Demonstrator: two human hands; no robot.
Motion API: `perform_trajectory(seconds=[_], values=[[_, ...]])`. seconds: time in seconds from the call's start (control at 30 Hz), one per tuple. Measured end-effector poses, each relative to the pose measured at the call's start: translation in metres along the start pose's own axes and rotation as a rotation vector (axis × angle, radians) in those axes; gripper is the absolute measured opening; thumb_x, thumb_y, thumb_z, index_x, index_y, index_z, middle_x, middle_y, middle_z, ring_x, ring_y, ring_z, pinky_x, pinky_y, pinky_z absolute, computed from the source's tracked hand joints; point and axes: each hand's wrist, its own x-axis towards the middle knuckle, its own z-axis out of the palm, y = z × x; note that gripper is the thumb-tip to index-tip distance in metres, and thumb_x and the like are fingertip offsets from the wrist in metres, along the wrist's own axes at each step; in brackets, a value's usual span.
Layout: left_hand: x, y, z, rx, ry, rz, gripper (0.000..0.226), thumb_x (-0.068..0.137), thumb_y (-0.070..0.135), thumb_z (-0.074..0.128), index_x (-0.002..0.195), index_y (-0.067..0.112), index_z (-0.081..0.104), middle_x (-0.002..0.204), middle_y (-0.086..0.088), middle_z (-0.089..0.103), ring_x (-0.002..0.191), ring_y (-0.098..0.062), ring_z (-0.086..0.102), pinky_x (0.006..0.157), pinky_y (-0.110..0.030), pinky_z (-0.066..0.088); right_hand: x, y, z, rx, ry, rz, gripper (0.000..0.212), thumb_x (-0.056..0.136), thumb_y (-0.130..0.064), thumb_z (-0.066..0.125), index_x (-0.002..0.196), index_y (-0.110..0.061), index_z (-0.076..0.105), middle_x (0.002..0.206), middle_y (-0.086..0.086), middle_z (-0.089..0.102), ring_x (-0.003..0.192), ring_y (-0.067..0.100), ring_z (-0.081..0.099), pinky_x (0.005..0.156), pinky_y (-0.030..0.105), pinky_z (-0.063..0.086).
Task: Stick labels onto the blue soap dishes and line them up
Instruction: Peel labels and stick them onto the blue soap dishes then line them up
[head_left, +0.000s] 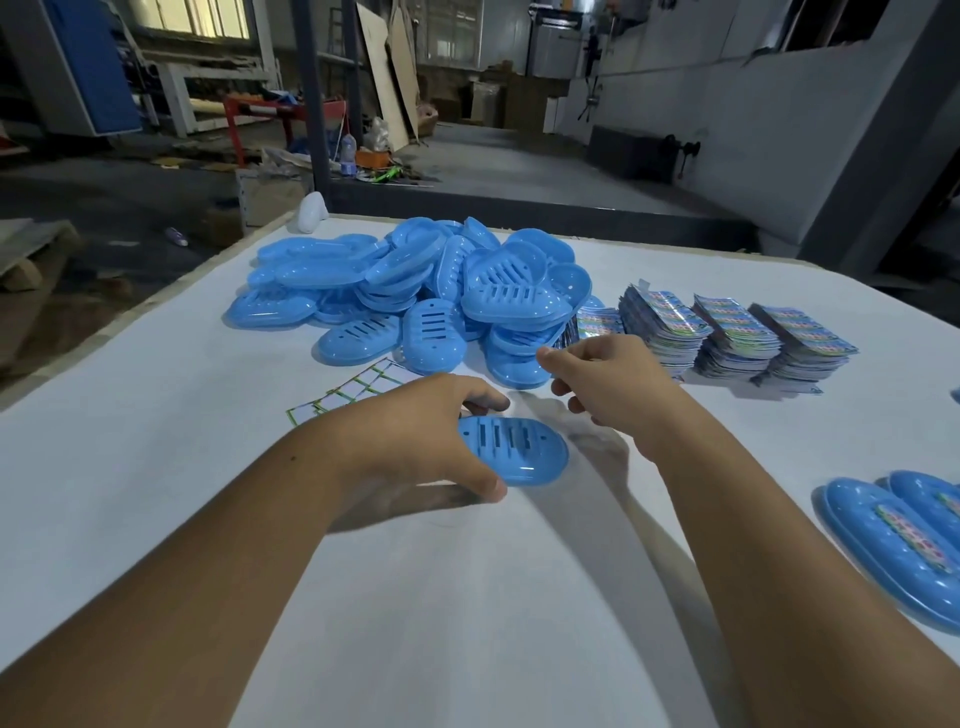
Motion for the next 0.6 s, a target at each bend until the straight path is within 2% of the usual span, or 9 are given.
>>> perform_trajectory(seconds=[0.1, 0.2, 0.27, 0.33, 0.43, 0.6], values=[[0.001, -0.001, -0.016, 0.048, 0.081, 0.003, 0.067, 0.065, 0.060, 0.086, 0.125, 0.051, 0.058, 0.115, 0.031, 0.055, 0.098, 0.011, 0.057, 0.070, -0.012, 0.041, 0.000, 0.000, -0.001, 0.013, -0.005, 0.001, 0.036, 0.090, -0.048, 0.070, 0.081, -0.013, 0.075, 0.076, 0.000, 0.076, 0.051, 0.006, 0.057, 0.054, 0.026, 0.049], [0.002, -0.012, -0.036, 0.101, 0.381, -0.143, 0.045, 0.074, 0.065, 0.077, 0.111, 0.044, 0.062, 0.110, 0.021, 0.062, 0.090, 0.002, 0.058, 0.065, -0.020, 0.041, -0.001, -0.002, -0.002, 0.029, 0.011, -0.002, 0.039, 0.090, -0.045, 0.071, 0.083, -0.007, 0.074, 0.076, 0.003, 0.075, 0.055, 0.010, 0.056, 0.056, 0.027, 0.048], [0.002, -0.023, -0.042, 0.272, 0.491, -0.274, 0.052, 0.074, 0.066, 0.077, 0.113, 0.035, 0.063, 0.111, 0.011, 0.064, 0.089, -0.007, 0.058, 0.070, -0.027, 0.043, -0.002, -0.003, -0.001, 0.019, 0.015, -0.013, 0.041, 0.090, -0.043, 0.071, 0.085, -0.003, 0.074, 0.081, 0.009, 0.075, 0.058, 0.014, 0.056, 0.059, 0.029, 0.048], [-0.001, -0.028, -0.041, 0.372, 0.467, -0.366, 0.064, 0.067, 0.070, 0.079, 0.114, 0.032, 0.060, 0.106, 0.008, 0.062, 0.092, -0.013, 0.058, 0.073, -0.032, 0.044, -0.004, -0.004, 0.001, 0.004, 0.004, -0.023, 0.037, 0.091, -0.041, 0.070, 0.084, -0.005, 0.075, 0.084, 0.013, 0.075, 0.061, 0.016, 0.056, 0.064, 0.030, 0.048], [-0.005, -0.026, -0.039, 0.411, 0.426, -0.401, 0.062, 0.062, 0.062, 0.084, 0.107, 0.027, 0.059, 0.100, 0.008, 0.062, 0.087, -0.013, 0.058, 0.068, -0.031, 0.045, -0.005, -0.005, 0.001, -0.002, -0.006, -0.026, 0.031, 0.091, -0.042, 0.071, 0.080, -0.013, 0.075, 0.080, 0.005, 0.075, 0.062, 0.013, 0.059, 0.068, 0.033, 0.051], [-0.007, -0.023, -0.040, 0.348, 0.433, -0.404, 0.066, 0.065, 0.054, 0.087, 0.119, 0.030, 0.059, 0.104, 0.010, 0.058, 0.095, -0.015, 0.059, 0.073, -0.031, 0.045, -0.005, -0.005, 0.001, -0.003, 0.003, -0.036, 0.031, 0.091, -0.042, 0.071, 0.080, -0.014, 0.075, 0.079, 0.006, 0.075, 0.063, 0.014, 0.059, 0.077, 0.039, 0.057]])
